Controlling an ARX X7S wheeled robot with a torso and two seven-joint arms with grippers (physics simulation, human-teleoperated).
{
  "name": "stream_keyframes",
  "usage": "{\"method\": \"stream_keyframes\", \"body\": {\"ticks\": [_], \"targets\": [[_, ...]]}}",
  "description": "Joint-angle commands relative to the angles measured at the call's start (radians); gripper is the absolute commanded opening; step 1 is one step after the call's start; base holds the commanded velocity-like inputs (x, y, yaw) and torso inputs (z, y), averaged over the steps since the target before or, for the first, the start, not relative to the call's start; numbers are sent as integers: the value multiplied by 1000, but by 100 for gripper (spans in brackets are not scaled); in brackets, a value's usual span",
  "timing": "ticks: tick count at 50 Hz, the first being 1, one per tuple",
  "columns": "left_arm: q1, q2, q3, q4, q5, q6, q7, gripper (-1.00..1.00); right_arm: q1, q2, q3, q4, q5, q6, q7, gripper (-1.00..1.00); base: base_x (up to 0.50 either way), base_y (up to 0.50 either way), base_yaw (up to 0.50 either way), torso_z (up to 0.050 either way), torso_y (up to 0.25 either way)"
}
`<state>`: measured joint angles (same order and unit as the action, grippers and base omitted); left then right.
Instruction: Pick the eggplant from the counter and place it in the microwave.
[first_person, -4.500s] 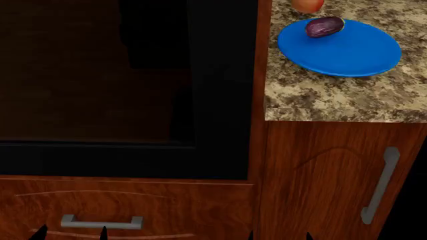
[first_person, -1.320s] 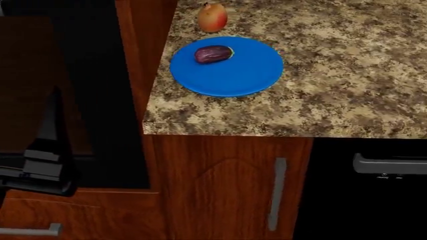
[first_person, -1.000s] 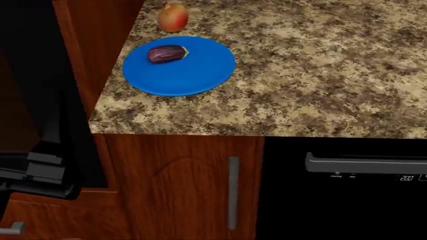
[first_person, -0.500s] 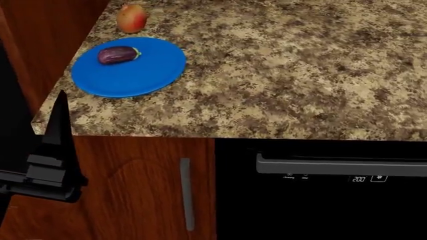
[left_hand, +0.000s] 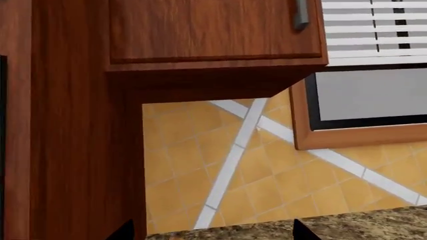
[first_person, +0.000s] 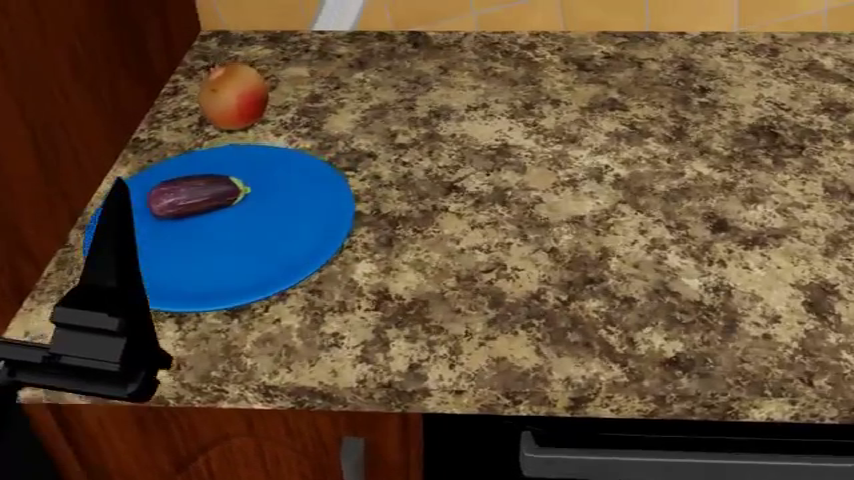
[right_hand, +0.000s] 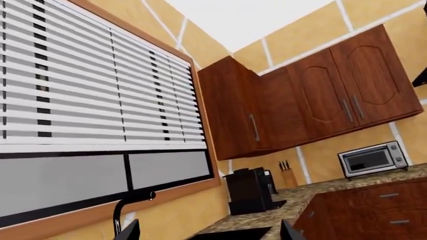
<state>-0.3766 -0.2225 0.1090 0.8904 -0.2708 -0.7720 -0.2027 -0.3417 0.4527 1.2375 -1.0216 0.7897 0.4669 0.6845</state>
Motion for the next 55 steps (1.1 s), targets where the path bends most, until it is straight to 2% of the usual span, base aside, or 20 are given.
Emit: {"method": "stream_keyframes", "body": {"ticks": [1, 38, 46, 51, 53, 55], "targets": [[-1, -6, -2, 4, -9, -2, -7, 100, -14, 17, -9, -3, 8, -4, 21, 100, 500, 0, 0, 0, 0], [-1, -21, 6, 13, -33, 3, -30, 100, -54, 27, -38, 7, 9, -53, 50, 100, 497, 0, 0, 0, 1], [-6, -33, 13, 23, -43, -22, -32, 100, -59, 25, -40, 8, 10, -67, 50, 100, 0, 0, 0, 0, 1], [-69, -73, -17, 70, -122, -204, -20, 100, -54, 17, -66, 15, -10, -79, 45, 100, 0, 0, 0, 0, 0], [-148, -90, -52, 94, -192, -365, -8, 100, -55, 20, -69, 13, -11, -78, 47, 100, 0, 0, 0, 0, 0], [-248, -66, -145, 111, -306, -569, 17, 100, -54, 16, -81, 16, -19, -84, 43, 100, 0, 0, 0, 0, 0]]}}
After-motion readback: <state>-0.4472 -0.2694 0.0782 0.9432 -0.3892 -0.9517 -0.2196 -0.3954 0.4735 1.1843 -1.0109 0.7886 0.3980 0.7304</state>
